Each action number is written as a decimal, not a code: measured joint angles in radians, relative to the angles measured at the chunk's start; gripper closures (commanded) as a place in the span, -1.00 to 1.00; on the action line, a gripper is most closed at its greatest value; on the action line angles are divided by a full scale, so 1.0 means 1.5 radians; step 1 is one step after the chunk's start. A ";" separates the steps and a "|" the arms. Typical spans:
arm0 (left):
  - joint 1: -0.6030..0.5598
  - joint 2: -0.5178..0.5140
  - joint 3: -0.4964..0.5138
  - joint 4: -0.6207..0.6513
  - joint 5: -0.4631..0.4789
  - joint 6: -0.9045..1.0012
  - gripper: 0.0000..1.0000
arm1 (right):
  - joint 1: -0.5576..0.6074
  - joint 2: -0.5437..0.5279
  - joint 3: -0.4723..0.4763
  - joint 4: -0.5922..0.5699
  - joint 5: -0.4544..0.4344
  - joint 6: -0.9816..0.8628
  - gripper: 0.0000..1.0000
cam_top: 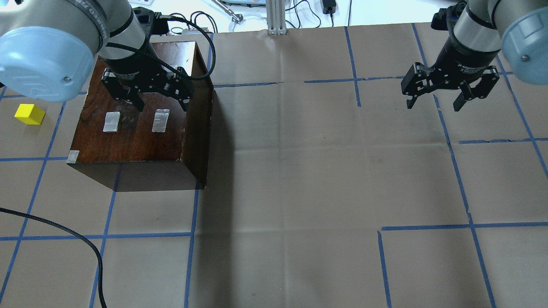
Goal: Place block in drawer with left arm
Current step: 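Move the left gripper off the cabinet top down to the white drawer handle, then hook the left gripper onto the white drawer handle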
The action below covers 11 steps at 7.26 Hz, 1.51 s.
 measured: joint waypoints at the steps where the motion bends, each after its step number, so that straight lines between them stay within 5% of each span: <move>1: 0.001 0.003 -0.002 0.001 0.000 0.002 -0.99 | 0.000 0.000 0.000 0.000 0.000 0.000 -1.00; 4: 0.038 0.009 0.005 0.002 0.000 0.038 -0.98 | 0.000 0.000 0.000 0.000 0.000 -0.001 -1.00; 7: 0.226 -0.014 0.022 0.002 -0.007 0.205 -0.98 | 0.000 0.000 0.000 0.000 0.000 0.000 -1.00; 11: 0.407 -0.140 0.096 -0.005 -0.069 0.382 -0.98 | 0.000 0.000 0.000 0.000 0.000 0.000 -1.00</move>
